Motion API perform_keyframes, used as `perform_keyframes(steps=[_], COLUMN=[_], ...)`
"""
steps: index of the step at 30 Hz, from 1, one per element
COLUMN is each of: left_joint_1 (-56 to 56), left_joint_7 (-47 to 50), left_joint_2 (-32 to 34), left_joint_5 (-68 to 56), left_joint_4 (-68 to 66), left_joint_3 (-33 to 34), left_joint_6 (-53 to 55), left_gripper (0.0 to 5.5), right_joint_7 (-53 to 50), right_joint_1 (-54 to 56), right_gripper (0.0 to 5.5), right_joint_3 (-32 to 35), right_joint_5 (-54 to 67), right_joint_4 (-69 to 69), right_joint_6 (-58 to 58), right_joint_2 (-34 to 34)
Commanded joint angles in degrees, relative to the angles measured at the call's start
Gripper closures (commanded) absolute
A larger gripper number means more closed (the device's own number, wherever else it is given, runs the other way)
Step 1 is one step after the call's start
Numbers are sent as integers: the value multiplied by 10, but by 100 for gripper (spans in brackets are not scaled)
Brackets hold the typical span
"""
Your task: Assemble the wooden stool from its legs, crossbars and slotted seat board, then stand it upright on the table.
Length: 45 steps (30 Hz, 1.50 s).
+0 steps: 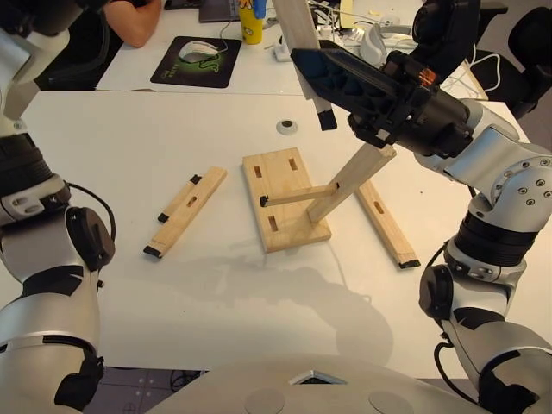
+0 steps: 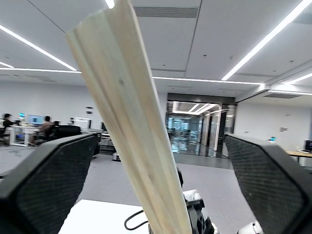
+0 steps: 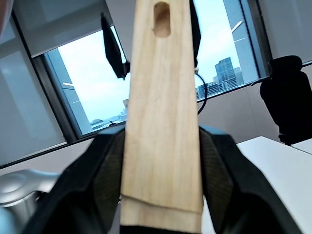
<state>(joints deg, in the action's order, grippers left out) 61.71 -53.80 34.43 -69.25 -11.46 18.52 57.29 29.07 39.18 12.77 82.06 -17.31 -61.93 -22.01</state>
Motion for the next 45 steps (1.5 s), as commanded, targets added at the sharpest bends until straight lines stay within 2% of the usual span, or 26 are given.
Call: perform_keyframes(steps=[1,8,27,36,37,45], left_joint_1=[26,24,15,9,6,-15], left_joint_7=[-30,-61,-91,-98,-98,-91], left_joint_2=[-6,-8,1,0,1,6], left_joint_5=[22,30,61,78,83,86], left_joint_4=[-37,-30,-55,-54,-51,-34], left_joint_3=[-23,-41,-35,-36,-38,-23], left_joint_6=[9,35,47,39,36,36], left_gripper=[73,73,336,339,339,339], right_joint_7=[48,86,136,142,140,165], right_joint_1=[-4,-9,-5,-4,-4,-44], right_gripper=[344,344,344,344,315,220], right_joint_3=[-25,-39,-58,-64,-64,-50], right_joint_5=[-12,-33,-82,-126,-129,-134], right_joint_4=[5,13,13,20,24,-7], right_joint_6=[-5,5,14,34,35,22], right_joint_2=[-24,-44,-70,-70,-70,-119])
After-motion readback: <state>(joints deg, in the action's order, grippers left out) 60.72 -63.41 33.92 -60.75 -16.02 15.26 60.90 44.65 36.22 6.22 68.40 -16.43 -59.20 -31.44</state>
